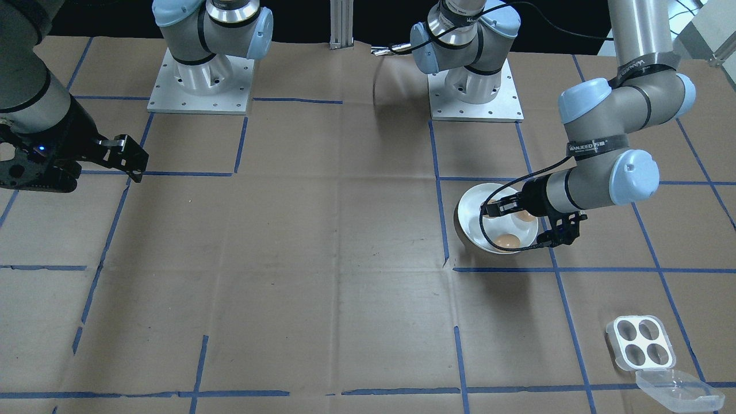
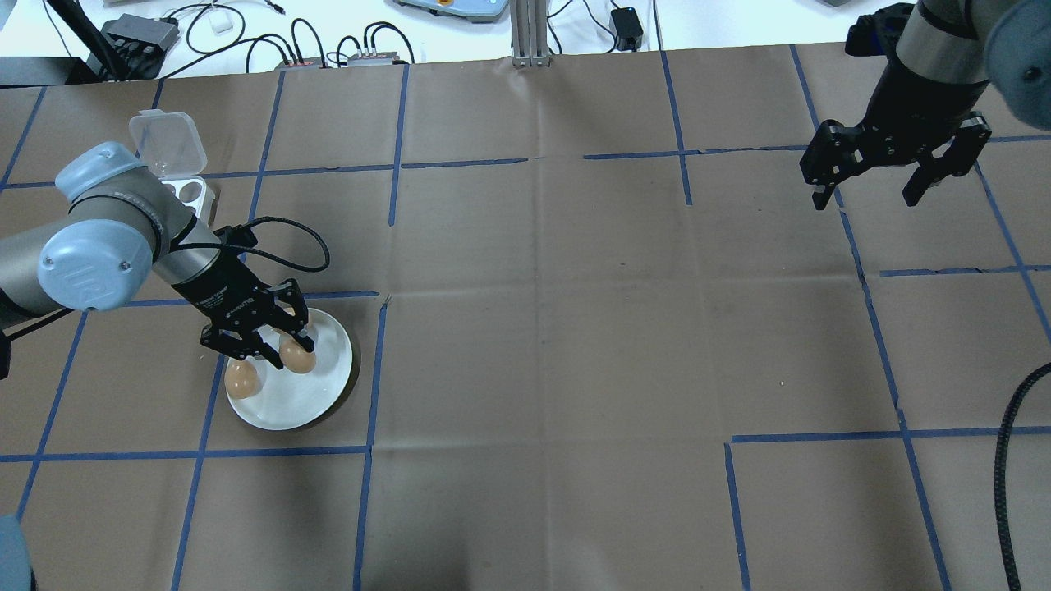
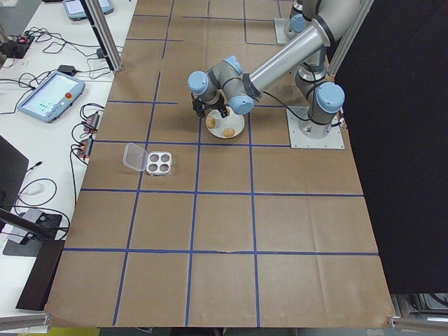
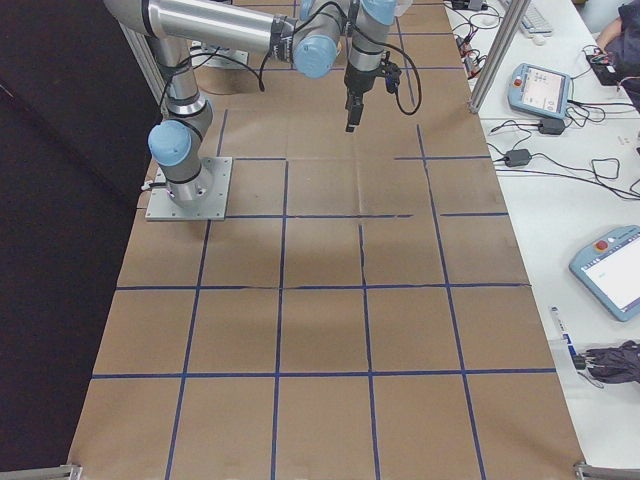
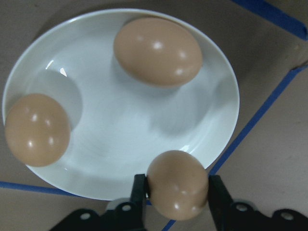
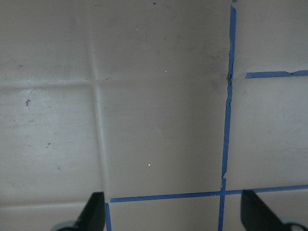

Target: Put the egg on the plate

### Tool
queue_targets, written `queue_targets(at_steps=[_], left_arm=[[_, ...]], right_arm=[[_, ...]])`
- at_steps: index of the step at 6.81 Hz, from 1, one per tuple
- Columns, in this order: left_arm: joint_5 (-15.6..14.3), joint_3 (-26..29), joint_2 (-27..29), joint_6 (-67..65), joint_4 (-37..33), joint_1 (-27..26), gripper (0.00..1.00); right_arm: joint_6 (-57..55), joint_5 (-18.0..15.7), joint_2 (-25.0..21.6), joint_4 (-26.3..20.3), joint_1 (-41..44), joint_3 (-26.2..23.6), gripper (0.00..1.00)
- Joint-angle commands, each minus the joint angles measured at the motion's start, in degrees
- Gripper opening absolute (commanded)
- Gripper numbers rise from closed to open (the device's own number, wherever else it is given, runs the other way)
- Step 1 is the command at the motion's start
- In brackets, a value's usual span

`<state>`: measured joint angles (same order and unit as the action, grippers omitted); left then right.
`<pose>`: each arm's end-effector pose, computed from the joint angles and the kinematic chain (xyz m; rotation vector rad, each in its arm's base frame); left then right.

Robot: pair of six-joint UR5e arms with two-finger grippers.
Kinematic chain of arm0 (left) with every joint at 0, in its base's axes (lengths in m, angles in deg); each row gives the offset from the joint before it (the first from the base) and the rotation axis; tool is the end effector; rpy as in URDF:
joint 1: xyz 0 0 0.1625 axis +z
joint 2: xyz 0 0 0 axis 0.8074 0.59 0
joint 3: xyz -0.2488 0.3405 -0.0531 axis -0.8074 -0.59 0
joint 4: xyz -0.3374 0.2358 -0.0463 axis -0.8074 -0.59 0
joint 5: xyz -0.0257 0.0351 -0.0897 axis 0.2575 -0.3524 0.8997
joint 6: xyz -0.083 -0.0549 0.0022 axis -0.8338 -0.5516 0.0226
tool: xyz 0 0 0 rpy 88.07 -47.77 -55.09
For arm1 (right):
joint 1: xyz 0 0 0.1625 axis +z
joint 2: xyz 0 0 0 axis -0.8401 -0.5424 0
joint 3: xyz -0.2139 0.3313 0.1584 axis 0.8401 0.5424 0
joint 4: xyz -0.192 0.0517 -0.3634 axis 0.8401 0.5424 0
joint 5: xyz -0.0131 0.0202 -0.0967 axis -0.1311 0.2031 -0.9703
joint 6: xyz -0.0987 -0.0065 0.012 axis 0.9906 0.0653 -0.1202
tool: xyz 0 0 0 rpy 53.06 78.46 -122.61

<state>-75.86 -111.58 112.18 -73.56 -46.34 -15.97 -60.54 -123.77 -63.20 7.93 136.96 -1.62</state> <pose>0.0190 -0.4940 0.2057 0.5537 -2.7591 -0.5906 0.0335 -0.5283 0.4327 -0.0532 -3.0852 -0.1899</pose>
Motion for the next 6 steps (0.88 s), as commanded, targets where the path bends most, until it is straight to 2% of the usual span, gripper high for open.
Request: queue_targets(at_steps=[1,2,5,6], left_arm=[[0.0,0.5,0.0,-0.5,0.5,-0.1,0.97],[-0.1,1.3,-1.6,-0.2,0.5,-0.2,0.99],[-0.8,10.7,-8.1,0.8,-2.1,-1.1,0.99],[-3.4,12.4,-9.1,1.0,-2.1,-3.2,0.99]], right_arm=[[0.0,0.0,0.0,0.0,0.0,0.0,1.00],[0.0,0.0,0.0,0.0,0.0,0.0,1.00],[0.0,0.0,0.0,0.0,0.0,0.0,1.00],[0.0,0.0,0.0,0.0,0.0,0.0,1.00]])
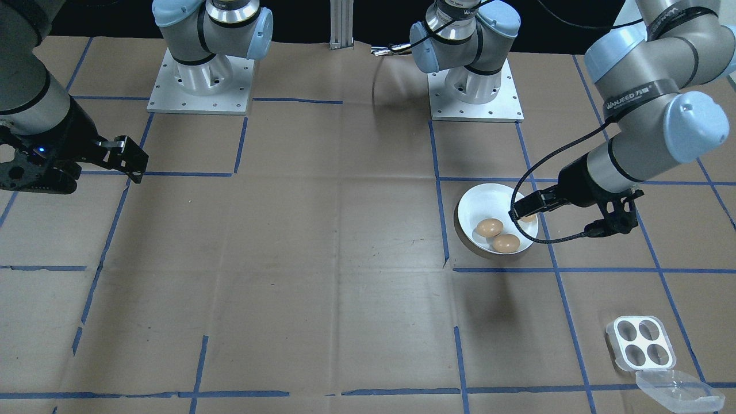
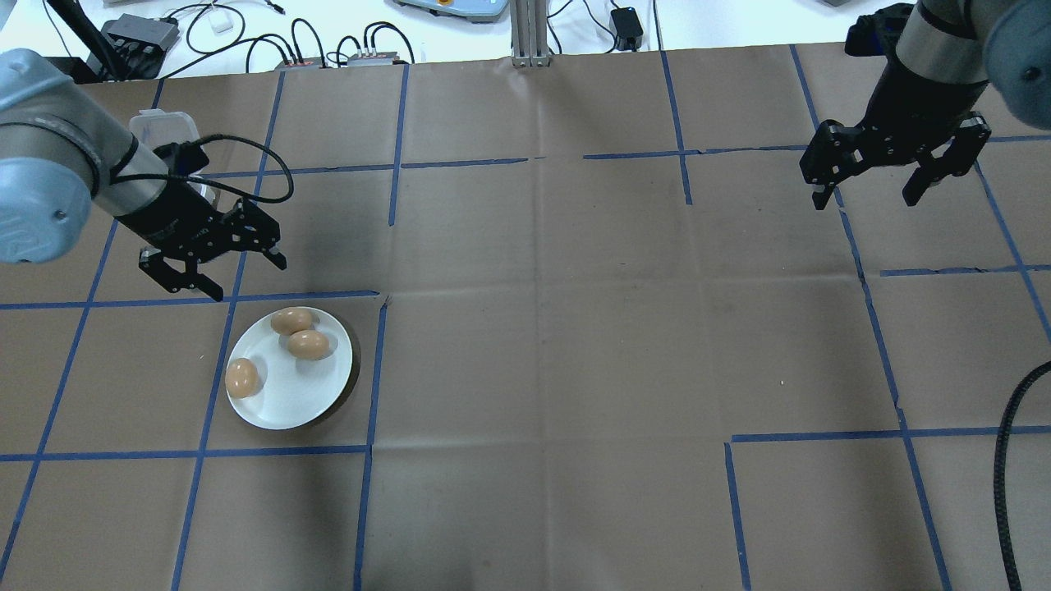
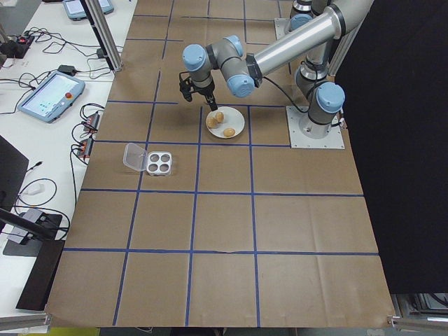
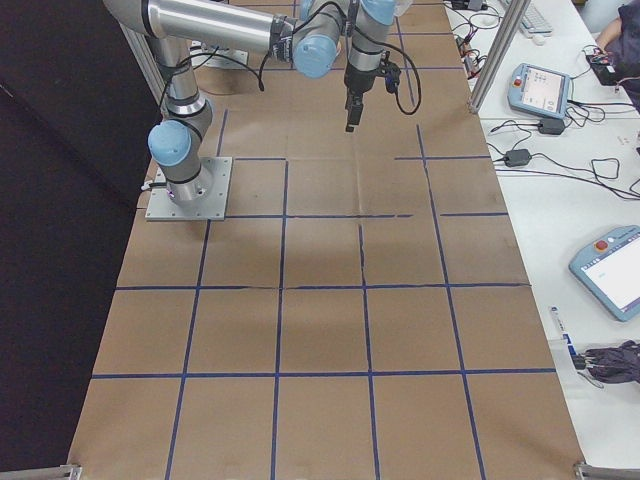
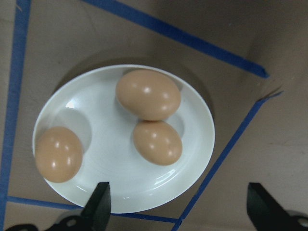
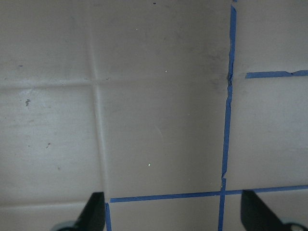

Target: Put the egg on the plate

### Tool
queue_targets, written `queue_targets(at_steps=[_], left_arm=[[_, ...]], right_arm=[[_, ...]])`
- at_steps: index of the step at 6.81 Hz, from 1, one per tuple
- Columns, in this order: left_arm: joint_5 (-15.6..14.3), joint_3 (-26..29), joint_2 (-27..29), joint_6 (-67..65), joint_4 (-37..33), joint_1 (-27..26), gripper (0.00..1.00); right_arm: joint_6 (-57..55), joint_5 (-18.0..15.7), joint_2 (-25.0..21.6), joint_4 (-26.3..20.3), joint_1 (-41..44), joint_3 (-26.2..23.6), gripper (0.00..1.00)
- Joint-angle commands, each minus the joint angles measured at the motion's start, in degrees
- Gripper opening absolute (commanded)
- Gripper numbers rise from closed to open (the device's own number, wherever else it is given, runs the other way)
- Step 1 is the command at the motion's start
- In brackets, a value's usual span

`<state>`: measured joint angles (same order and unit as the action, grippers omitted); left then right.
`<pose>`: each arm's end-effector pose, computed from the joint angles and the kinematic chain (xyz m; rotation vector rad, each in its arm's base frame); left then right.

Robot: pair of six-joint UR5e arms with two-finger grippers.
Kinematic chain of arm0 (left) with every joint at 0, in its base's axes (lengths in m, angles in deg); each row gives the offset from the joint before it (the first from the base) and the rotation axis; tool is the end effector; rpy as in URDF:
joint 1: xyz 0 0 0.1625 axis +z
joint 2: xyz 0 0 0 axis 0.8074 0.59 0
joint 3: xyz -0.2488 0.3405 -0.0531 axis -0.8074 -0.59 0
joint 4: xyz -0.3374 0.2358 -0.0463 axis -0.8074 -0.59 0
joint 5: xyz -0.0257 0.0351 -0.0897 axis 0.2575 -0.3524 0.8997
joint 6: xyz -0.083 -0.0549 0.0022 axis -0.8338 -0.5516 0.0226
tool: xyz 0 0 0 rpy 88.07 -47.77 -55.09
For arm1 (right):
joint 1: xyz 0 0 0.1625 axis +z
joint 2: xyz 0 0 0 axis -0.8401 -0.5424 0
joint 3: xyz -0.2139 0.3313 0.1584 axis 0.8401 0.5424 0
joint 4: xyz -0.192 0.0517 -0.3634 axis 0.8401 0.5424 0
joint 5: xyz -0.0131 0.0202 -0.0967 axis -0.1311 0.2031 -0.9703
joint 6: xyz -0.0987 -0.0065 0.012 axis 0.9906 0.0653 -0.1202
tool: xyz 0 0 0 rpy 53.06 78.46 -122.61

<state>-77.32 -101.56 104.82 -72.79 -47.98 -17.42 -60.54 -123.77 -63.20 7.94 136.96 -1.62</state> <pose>0.0206 -0.5281 0.3379 0.4788 -2.8976 -0.2170 0.0335 -0.5283 0.4327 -0.0532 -3.0852 -0.1896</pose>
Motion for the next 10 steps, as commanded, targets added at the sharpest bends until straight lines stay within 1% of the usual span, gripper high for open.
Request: queue_targets(at_steps=[1,3,4,5,6,7,10], left_arm=[[-6.1,5.7,-1.7,0.4,-1.3,-6.3,0.99],[-5.9,15.0,-0.6,2.2,-7.7,-13.9,0.99],[-6.1,17.0,-0.7,5.0,-8.1,-16.4,0.99],[-6.1,17.4,-0.7,5.4,-8.0,-16.9,0.99],[-5.9,16.4,-0.6,5.4,-7.4,-17.0,0.99],[-6.2,15.8,-2.8,5.5,-7.9,-17.4,0.99],[-6.2,16.0,-1.1,5.4,-7.2,-17.4,0.99]], right_arm=[[0.0,0.0,0.0,0.0,0.0,0.0,1.00],[0.0,0.0,0.0,0.0,0.0,0.0,1.00],[0.0,0.0,0.0,0.0,0.0,0.0,1.00],[0.0,0.0,0.0,0.0,0.0,0.0,1.00],[0.0,0.0,0.0,0.0,0.0,0.0,1.00],[0.0,0.0,0.0,0.0,0.0,0.0,1.00],[0.0,0.0,0.0,0.0,0.0,0.0,1.00]])
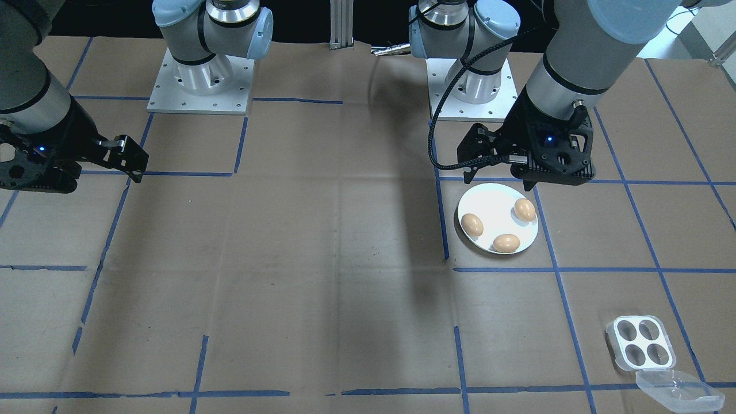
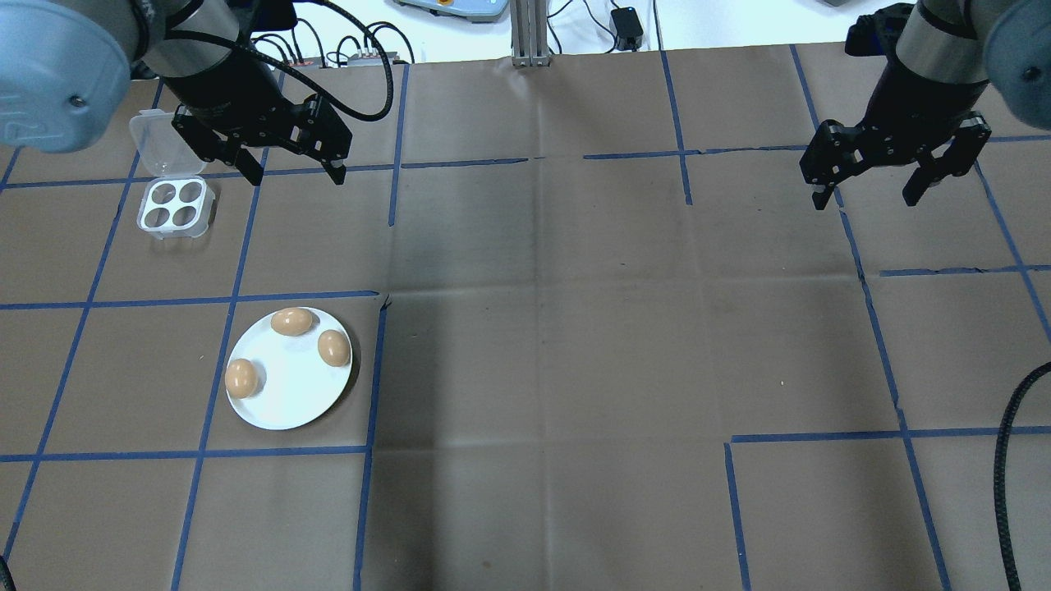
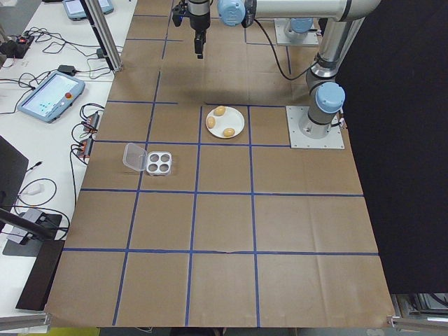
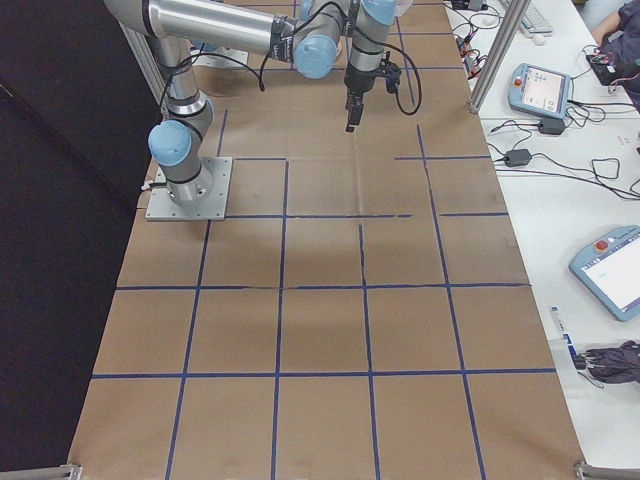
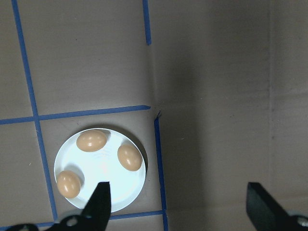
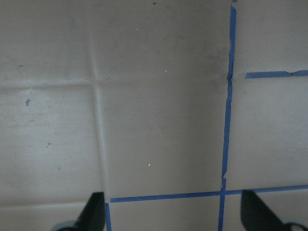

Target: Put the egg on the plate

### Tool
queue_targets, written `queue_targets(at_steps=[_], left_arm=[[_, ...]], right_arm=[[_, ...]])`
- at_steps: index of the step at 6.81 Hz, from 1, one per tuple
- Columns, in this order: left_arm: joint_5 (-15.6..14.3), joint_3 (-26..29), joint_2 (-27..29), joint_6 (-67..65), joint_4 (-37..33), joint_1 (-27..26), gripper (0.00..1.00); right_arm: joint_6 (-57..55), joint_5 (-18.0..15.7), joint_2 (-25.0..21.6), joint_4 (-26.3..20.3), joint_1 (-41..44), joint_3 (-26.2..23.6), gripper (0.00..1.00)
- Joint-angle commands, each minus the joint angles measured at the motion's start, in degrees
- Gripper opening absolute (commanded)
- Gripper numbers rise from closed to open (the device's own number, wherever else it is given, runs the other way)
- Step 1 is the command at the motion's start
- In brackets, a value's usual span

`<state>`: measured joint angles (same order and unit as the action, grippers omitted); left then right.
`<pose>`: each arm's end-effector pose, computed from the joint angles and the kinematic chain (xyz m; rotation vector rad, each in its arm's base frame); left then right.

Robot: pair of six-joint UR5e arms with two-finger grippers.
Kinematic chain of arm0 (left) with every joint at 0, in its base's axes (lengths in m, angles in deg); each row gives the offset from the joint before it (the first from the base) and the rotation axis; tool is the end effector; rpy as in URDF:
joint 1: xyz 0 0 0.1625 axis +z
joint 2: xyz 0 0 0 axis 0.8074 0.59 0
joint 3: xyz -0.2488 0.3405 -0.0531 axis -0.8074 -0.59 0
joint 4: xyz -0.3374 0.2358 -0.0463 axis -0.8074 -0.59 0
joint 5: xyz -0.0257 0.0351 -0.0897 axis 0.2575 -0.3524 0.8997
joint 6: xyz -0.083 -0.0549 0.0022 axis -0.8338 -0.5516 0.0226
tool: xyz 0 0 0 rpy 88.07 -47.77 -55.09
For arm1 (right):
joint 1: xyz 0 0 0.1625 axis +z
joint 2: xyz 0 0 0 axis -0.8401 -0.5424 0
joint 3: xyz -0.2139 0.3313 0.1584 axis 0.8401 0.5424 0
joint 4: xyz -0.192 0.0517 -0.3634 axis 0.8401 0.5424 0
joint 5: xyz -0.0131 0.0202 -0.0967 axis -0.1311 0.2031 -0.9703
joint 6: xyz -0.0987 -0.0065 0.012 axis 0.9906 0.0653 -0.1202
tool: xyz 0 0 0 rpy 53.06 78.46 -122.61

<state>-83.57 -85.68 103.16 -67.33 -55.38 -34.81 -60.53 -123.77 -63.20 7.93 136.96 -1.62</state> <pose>-0.1267 -0.5389 0.4716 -0.1332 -3.0784 0.0034 0.0335 -0.5283 0.4327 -0.0529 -3.0852 -0.1899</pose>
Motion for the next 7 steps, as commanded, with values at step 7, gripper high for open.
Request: queue_targets(at_steps=[7], left_arm=[[0.0,-0.1,0.8,-0.1,0.3,0.1,0.99]], right_arm=[[0.0,0.0,0.0,0.0,0.0,0.0,1.00]])
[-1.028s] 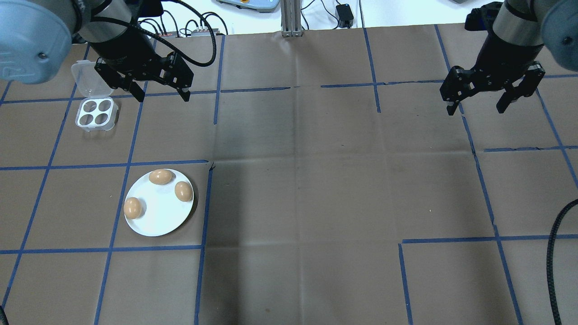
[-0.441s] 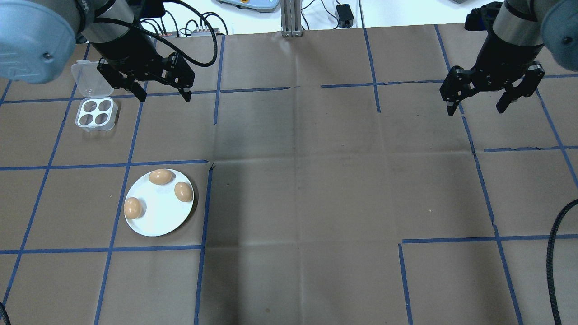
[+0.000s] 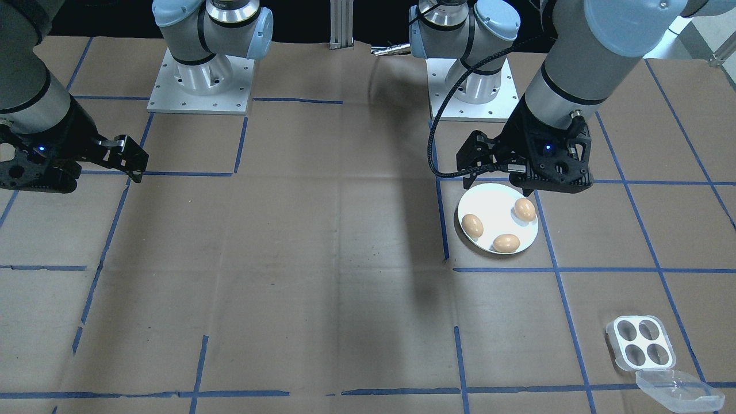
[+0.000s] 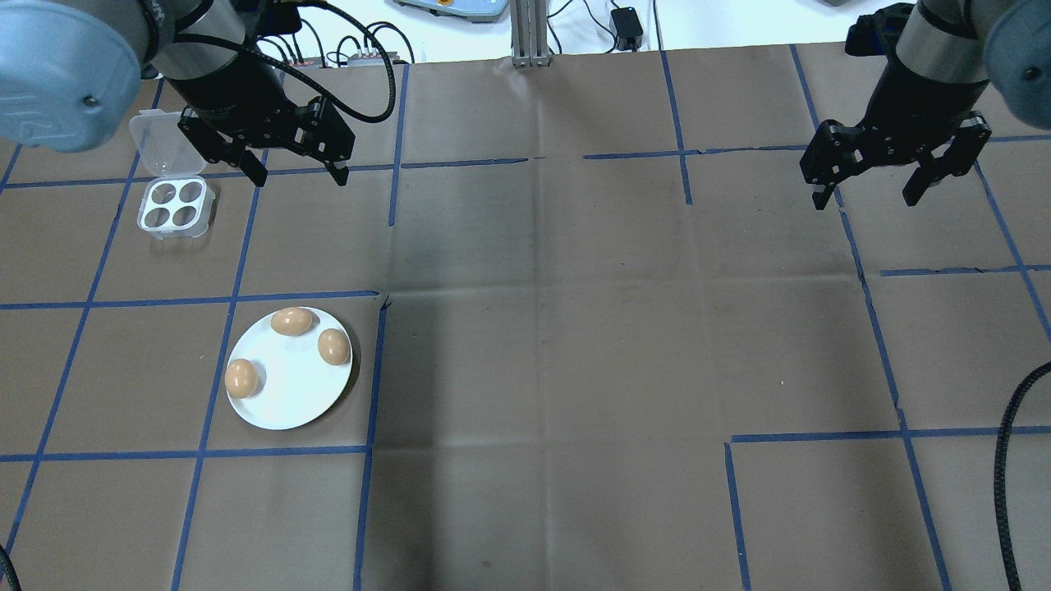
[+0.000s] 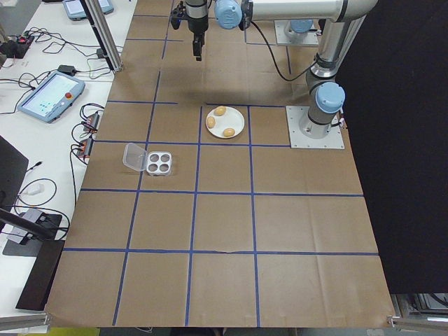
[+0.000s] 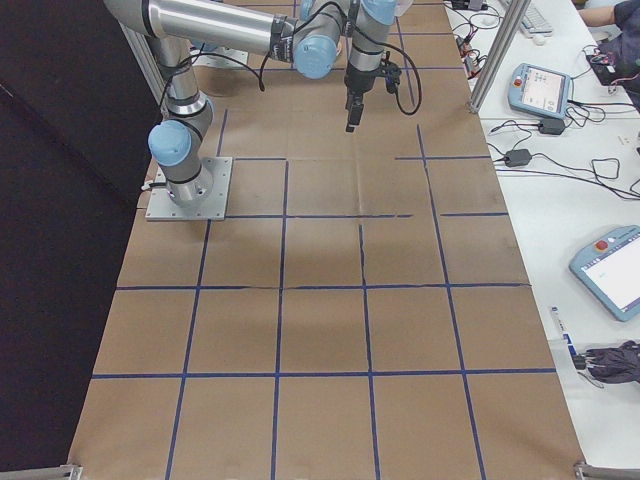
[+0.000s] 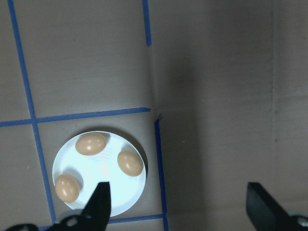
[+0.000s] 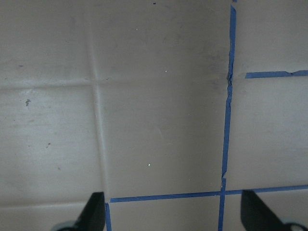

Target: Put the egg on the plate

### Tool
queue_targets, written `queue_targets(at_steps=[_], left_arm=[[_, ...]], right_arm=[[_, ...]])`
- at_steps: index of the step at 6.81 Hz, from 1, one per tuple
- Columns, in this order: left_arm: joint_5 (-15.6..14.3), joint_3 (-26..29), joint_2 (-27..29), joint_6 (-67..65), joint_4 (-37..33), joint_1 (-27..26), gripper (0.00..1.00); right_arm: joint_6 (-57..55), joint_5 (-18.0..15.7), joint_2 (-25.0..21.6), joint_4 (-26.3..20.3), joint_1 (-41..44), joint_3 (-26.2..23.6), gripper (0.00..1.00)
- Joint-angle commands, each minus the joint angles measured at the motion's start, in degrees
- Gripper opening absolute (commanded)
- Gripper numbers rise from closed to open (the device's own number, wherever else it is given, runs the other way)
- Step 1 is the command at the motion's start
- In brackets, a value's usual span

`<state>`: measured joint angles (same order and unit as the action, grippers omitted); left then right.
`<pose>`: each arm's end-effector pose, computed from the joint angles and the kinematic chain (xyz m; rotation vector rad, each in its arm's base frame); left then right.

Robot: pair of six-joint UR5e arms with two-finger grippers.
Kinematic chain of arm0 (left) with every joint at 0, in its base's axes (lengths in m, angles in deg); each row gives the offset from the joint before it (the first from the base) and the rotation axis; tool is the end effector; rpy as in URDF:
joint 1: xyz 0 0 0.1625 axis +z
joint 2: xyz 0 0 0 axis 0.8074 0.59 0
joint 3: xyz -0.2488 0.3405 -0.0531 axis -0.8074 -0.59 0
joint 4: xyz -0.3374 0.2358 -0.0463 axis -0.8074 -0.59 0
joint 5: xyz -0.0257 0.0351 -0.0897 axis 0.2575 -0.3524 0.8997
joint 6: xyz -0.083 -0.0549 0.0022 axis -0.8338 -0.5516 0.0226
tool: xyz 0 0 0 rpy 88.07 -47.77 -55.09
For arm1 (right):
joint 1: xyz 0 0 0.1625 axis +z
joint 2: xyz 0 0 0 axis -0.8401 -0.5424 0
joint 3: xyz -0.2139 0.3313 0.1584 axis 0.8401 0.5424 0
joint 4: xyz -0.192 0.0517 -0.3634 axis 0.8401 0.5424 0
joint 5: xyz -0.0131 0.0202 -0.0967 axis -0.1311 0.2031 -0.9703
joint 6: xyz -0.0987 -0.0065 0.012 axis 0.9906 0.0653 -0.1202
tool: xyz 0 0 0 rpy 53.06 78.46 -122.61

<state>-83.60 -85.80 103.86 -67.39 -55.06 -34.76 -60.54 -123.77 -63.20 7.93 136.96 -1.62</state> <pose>-0.1261 -0.5431 0.4646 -0.1298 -3.0784 -0.0101 0.0335 -0.5283 0.4327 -0.0532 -3.0852 -0.1899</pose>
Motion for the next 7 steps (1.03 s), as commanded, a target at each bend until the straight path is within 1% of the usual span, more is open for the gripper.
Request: queue_targets(at_steps=[1,7], left_arm=[[0.0,0.1,0.0,0.0,0.0,0.0,1.00],[-0.1,-0.1,-0.6,0.0,-0.1,0.0,0.99]], right_arm=[[0.0,0.0,0.0,0.0,0.0,0.0,1.00],[0.0,0.0,0.0,0.0,0.0,0.0,1.00]])
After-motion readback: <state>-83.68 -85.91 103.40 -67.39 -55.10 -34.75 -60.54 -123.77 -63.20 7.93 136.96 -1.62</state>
